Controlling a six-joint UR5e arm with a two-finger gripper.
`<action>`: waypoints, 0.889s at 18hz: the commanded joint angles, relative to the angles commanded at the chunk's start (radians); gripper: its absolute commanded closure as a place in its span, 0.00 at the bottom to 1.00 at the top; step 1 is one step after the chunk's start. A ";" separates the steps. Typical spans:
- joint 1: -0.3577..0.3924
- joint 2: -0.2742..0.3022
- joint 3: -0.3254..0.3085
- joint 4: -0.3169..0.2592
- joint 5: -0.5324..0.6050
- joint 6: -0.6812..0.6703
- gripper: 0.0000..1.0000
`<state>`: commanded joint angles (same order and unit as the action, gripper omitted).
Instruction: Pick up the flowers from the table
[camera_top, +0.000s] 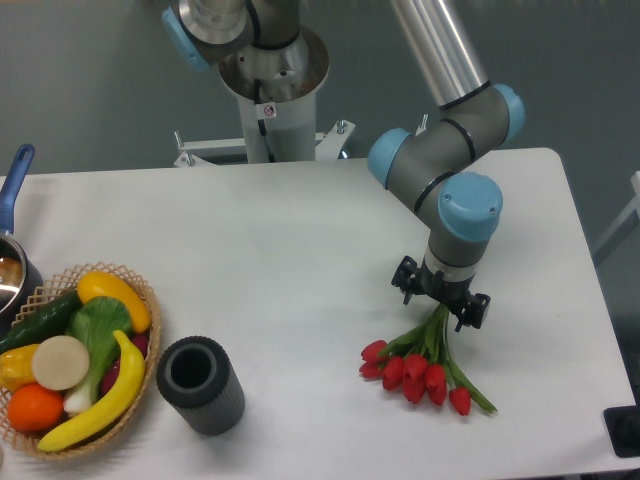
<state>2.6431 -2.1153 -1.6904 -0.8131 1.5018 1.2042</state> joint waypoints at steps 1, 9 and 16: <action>0.000 -0.003 0.005 0.006 0.000 0.000 0.00; 0.003 -0.031 0.028 0.012 0.000 0.009 0.31; 0.003 -0.032 0.031 0.011 0.003 0.000 1.00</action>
<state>2.6461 -2.1476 -1.6598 -0.8023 1.5048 1.2042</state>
